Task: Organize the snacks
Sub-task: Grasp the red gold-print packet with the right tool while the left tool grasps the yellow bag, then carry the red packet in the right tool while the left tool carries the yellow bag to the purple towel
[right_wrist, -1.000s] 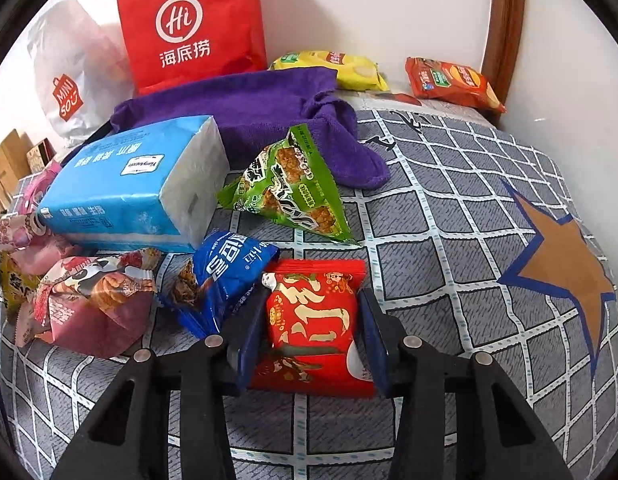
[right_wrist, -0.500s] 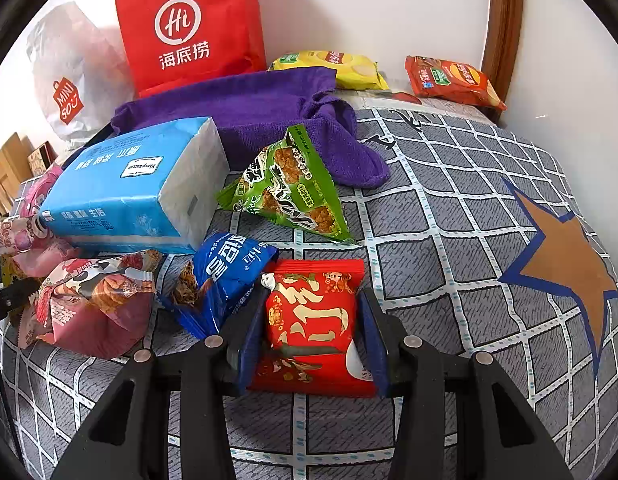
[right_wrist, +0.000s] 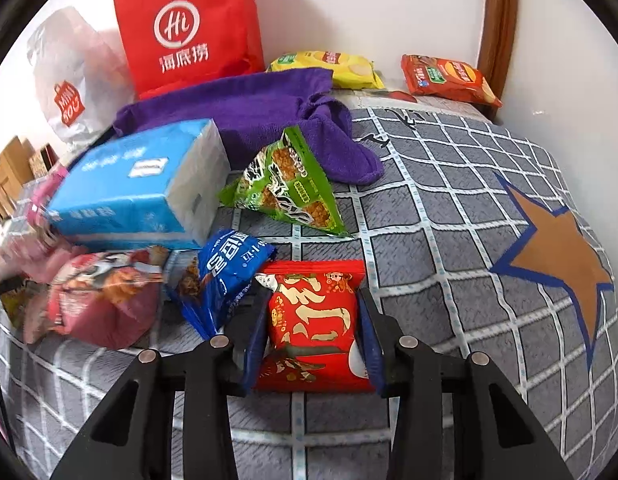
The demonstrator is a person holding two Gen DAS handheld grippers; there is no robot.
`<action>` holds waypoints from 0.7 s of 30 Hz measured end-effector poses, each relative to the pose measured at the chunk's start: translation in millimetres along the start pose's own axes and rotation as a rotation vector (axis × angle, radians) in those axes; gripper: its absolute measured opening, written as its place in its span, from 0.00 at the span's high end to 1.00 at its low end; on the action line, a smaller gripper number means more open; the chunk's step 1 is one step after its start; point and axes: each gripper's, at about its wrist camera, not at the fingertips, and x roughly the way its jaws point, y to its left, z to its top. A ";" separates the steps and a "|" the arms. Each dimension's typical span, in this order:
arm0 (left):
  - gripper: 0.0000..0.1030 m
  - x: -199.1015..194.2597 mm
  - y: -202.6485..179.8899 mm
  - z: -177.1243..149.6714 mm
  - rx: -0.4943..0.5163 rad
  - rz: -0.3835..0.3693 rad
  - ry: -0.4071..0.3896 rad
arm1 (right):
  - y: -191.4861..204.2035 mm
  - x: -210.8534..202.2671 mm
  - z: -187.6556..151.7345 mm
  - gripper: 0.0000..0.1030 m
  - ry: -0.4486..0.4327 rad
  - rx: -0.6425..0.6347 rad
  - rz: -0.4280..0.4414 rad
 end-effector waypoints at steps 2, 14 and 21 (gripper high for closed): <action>0.43 -8.6 3.2 -1.8 -0.004 0.002 -0.011 | -1.4 -10.7 -1.0 0.60 -0.013 0.019 0.005; 0.47 -50.9 6.9 -5.1 -0.023 -0.025 -0.074 | 24.8 -68.3 -2.9 0.60 -0.085 0.007 0.033; 0.50 -62.8 5.7 -2.8 -0.032 -0.031 -0.091 | 40.7 -85.3 -1.2 0.60 -0.110 -0.018 0.054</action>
